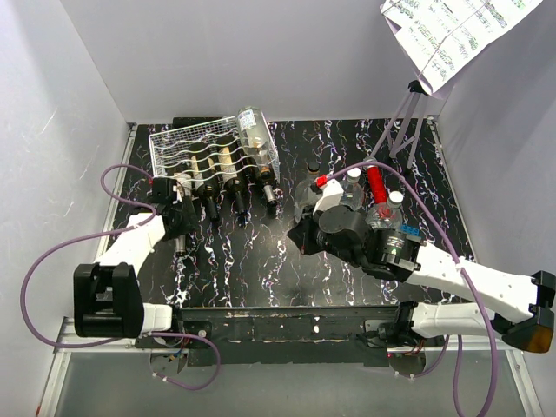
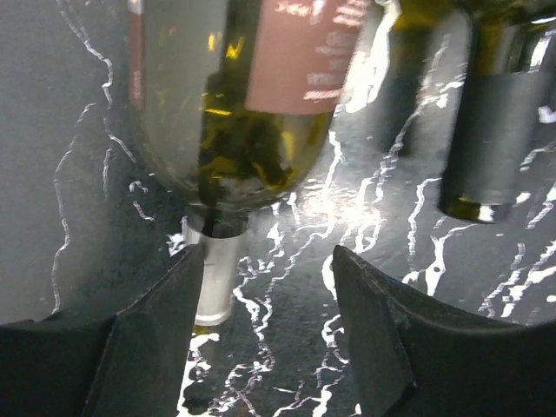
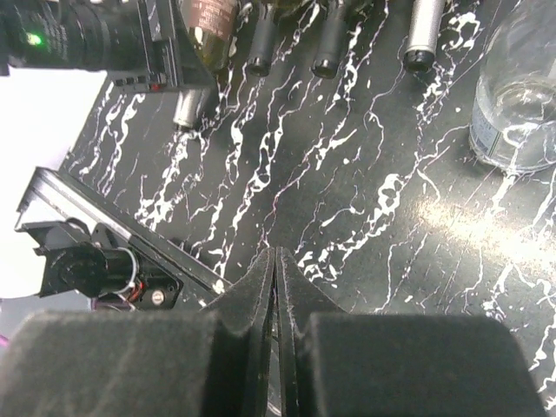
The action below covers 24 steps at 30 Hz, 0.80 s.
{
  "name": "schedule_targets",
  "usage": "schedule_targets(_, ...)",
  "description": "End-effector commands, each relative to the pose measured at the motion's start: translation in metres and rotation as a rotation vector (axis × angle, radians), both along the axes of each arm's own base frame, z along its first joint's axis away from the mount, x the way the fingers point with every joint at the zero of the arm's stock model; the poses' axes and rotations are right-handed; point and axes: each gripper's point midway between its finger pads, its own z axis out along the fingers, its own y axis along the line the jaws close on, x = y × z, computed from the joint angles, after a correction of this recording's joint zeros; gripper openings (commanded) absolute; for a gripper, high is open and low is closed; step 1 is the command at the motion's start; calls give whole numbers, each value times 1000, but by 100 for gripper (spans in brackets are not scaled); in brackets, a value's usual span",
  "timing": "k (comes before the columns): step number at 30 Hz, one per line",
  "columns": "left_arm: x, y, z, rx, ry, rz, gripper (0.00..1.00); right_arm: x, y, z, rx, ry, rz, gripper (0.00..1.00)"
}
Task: Put the wine bottle on the wine rack
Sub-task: Adjust the wine bottle in the wine rack.
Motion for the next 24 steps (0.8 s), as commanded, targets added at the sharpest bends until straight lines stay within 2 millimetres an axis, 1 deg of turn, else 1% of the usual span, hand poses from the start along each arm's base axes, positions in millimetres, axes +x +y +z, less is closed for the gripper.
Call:
schedule_targets(1, 3, 6, -9, 0, 3, 31, 64, 9, 1, 24, 111, -26, -14, 9)
schedule_targets(3, 2, 11, -12, 11, -2, 51, 68, 11, -1, 25, 119, -37, -19, 9)
schedule_targets(5, 1, 12, -15, 12, 9, 60, 67, 13, -4, 21, 129, -44, -27, 9)
schedule_targets(7, 1, 12, -20, 13, 28, 58, 64, 14, -8, 22, 147, -59, -36, 9)
schedule_targets(11, -4, 9, -34, -4, 81, 67, 52, 13, -14, 16, 176, -67, -50, 9)
schedule_targets(12, -6, 8, -35, -12, 85, 70, 49, 13, -15, 17, 183, -64, -53, 9)
schedule_targets(15, -7, 6, -35, -26, 72, 69, 47, 12, -16, 20, 168, -64, -47, 9)
schedule_targets(17, -7, 5, -33, -28, 68, 65, 38, 13, -18, 23, 163, -75, -45, 9)
schedule_targets(18, -8, 5, -33, -26, 71, 68, 31, 13, -19, 24, 166, -79, -47, 9)
schedule_targets(19, -8, 5, -31, -27, 65, 67, 21, 13, -19, 24, 168, -82, -48, 8)
schedule_targets(20, -8, 6, -30, -19, 60, 74, 4, 13, -20, 25, 171, -82, -46, 8)
schedule_targets(21, -8, 7, -29, -12, 59, 81, 0, 12, -19, 25, 173, -81, -43, 8)
schedule_targets(24, -6, 9, -25, -2, 42, 85, 0, 11, -18, 25, 171, -79, -32, 8)
